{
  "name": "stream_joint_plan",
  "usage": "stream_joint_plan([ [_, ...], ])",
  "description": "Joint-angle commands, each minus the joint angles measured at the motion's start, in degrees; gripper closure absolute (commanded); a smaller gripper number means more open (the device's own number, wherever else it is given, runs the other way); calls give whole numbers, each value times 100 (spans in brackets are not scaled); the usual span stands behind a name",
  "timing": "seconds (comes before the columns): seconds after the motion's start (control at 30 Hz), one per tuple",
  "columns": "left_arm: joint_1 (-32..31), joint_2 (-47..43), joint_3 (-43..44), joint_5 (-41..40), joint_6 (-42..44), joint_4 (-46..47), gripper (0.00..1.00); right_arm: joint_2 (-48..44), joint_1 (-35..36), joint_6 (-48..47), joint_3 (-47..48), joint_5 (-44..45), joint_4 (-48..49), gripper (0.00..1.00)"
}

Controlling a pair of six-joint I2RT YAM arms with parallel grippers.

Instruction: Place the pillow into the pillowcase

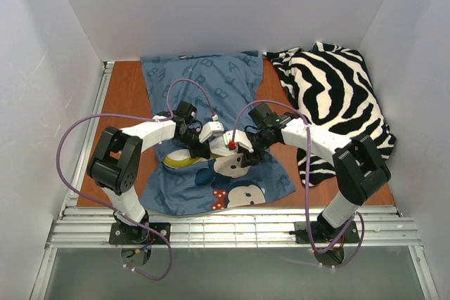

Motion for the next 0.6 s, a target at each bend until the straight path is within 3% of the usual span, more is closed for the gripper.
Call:
stream_joint_plan([
  [0.0, 8, 302, -323, -416, -96, -675, 100, 129, 66, -126, -268, 29, 21, 55],
  [0.07, 8, 346, -279, -381, -104, -675, 100, 130, 153, -379, -583, 2, -234, 65],
  [0.27, 8, 460, -156, -355, -166, -710, 100, 104, 320, -811, -1033, -16, -516, 66],
  [0.57, 8, 487, -156, -240, -262, -807, 100, 672, 769, -162, -981, 713, 670, 48],
])
